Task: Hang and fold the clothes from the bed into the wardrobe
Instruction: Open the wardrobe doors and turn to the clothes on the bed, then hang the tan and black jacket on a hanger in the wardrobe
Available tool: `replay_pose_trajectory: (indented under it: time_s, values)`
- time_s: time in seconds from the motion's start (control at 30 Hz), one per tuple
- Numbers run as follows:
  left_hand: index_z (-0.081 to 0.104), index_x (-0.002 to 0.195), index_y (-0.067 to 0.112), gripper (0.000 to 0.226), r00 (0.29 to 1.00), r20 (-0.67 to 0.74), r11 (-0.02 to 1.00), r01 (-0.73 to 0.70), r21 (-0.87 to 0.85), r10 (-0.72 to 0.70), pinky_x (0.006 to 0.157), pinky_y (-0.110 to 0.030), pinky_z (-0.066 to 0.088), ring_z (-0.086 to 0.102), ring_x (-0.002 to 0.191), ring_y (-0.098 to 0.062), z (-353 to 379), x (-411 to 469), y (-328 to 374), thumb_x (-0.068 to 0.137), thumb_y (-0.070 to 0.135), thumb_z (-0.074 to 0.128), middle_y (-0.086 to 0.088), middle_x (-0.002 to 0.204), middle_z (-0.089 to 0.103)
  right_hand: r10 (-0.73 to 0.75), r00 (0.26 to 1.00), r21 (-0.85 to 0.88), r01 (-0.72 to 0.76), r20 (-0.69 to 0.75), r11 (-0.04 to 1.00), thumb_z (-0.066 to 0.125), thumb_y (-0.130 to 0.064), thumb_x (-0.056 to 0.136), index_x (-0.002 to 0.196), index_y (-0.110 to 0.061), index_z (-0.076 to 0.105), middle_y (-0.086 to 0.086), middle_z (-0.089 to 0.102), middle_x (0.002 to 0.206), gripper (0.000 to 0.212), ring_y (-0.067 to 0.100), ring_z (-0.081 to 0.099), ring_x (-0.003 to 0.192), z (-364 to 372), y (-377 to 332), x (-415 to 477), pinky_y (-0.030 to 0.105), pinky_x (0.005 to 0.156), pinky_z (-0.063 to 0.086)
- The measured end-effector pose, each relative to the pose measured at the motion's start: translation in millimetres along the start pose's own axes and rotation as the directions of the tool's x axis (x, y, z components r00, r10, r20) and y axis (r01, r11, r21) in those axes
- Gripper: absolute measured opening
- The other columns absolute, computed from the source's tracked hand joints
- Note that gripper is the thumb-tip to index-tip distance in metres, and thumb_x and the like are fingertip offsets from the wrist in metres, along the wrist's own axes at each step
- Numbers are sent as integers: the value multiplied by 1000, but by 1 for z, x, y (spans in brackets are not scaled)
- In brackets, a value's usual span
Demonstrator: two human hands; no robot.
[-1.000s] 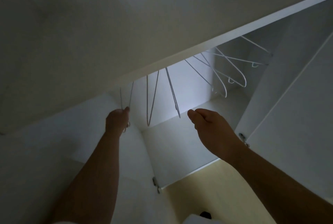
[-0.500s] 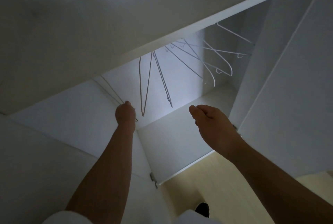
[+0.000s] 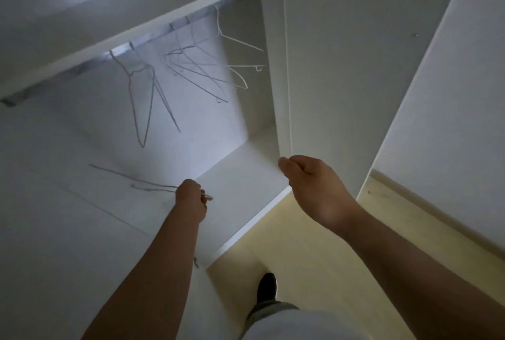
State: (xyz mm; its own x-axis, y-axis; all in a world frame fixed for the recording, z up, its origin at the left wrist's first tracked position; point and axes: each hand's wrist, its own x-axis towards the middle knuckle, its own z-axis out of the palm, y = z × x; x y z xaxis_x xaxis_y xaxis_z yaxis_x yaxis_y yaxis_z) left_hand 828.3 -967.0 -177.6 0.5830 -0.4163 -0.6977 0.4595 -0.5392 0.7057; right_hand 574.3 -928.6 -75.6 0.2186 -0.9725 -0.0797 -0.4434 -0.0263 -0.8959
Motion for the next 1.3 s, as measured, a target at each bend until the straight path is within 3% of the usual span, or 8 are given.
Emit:
replay_pose_trajectory:
  time_s: [0.13, 0.27, 0.43, 0.63, 0.73, 0.97, 1.13, 1.3]
  values:
    - [54, 88, 7, 13, 926, 270, 964, 243, 113, -265, 51, -22, 40, 46, 56, -15, 39, -66, -89, 92, 12, 43, -5, 79, 61, 78, 991, -6, -79, -112, 997, 42, -37, 100, 64, -16, 34, -11, 34, 47, 42, 8, 32, 46, -62, 54, -80, 20, 44, 29]
    - [47, 89, 7, 7, 777, 449, 889, 311, 335, -441, 56, -23, 34, 45, 60, -17, 87, -155, -177, 88, 12, 42, -5, 72, 52, 198, 956, 32, -196, -217, 980, 41, -40, 100, 63, -19, 35, -11, 37, 47, 43, 7, 35, 45, -116, 97, -144, 23, 44, 26]
    - [53, 84, 5, 17, 601, 479, 640, 73, 765, -640, 54, -27, 25, 44, 57, -18, 158, -260, -279, 90, 17, 42, -7, 65, 57, 348, 830, 129, -325, -436, 937, 43, -36, 100, 59, -18, 33, -8, 36, 44, 46, 7, 34, 43, -186, 162, -221, 24, 42, 23]
    - [55, 100, 7, 55, 426, 458, 311, -372, 875, -780, 48, -23, 19, 38, 51, -16, 245, -368, -385, 101, 54, 26, -6, 66, 54, 555, 527, 293, -500, -644, 815, 45, -33, 99, 59, -13, 37, -3, 38, 53, 45, 14, 35, 52, -272, 243, -334, 24, 45, 26]
    - [52, 122, 10, 66, 372, 437, 169, -572, 803, -819, 45, -20, 22, 42, 53, -16, 285, -430, -452, 101, 63, 19, -6, 67, 55, 620, 333, 399, -536, -711, 744, 45, -35, 100, 60, -13, 40, -3, 42, 52, 46, 14, 40, 52, -314, 283, -403, 26, 49, 32]
    - [57, 124, 15, 61, 261, 374, -128, -930, 344, -890, 50, -22, 33, 48, 54, -17, 339, -587, -606, 98, 66, 35, -7, 70, 56, 711, -136, 664, -512, -690, 545, 46, -43, 100, 67, -13, 54, -11, 51, 49, 45, 4, 45, 47, -379, 341, -561, 25, 46, 33]
    - [60, 118, 16, 57, 52, 398, -112, -985, -129, -916, 50, -24, 36, 51, 55, -16, 331, -688, -700, 96, 65, 41, -5, 76, 62, 695, -422, 813, -313, -582, 491, 50, -37, 100, 66, -11, 55, -8, 43, 48, 43, 12, 41, 51, -388, 364, -656, 32, 56, 32]
    - [53, 85, 25, 44, -193, 298, 29, -877, -479, -935, 52, -26, 40, 57, 59, -13, 279, -754, -785, 99, 62, 35, 3, 71, 59, 706, -560, 887, -124, -433, 445, 55, -33, 98, 75, -14, 67, -4, 58, 61, 32, 14, 53, 59, -377, 379, -753, 31, 63, 42]
